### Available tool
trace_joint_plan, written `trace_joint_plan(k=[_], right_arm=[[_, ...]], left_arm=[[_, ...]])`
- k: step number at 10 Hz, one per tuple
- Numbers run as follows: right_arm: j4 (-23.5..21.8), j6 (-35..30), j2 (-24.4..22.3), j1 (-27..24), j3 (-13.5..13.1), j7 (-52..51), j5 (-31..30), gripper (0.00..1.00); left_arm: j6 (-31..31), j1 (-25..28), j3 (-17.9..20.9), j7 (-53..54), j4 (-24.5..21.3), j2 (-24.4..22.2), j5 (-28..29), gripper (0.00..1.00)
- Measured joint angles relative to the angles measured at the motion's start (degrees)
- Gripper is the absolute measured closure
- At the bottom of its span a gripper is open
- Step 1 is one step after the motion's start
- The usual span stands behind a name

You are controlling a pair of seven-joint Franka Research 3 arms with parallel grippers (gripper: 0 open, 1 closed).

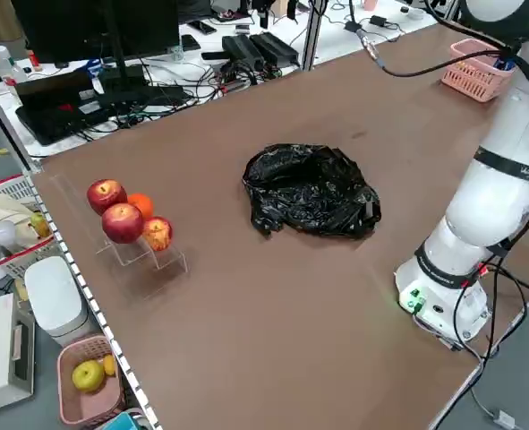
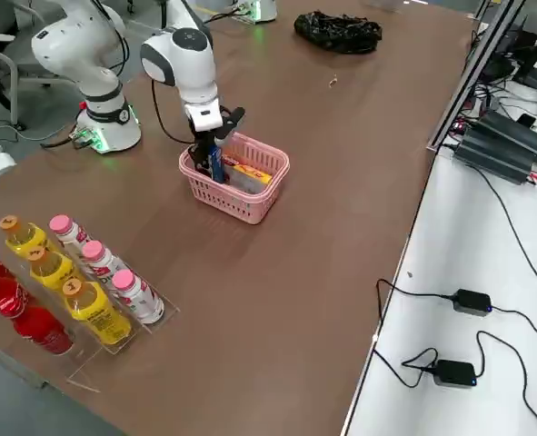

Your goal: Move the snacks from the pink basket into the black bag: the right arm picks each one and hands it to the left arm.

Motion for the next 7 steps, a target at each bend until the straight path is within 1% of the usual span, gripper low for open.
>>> trace_joint_plan(k=[1, 5, 7], right_arm=[[0.0, 0.0, 0.0, 0.0, 0.0, -0.22, 0.0, 0.57], [0.16, -0.36, -0.02, 0.0, 0.0, -1.0, 0.0, 0.57], [0.95, -2.38, -0.13, 0.0, 0.0, -1.51, -0.02, 0.57]], left_arm=[[0.0, -0.02, -0.01, 0.0, 0.05, -0.01, 0.0, 0.0], [0.0, 0.02, 0.01, 0.0, 0.05, -0.01, 0.0, 0.0], [0.23, -0.11, -0.01, -0.15, 0.4, -0.04, 0.0, 0.0]])
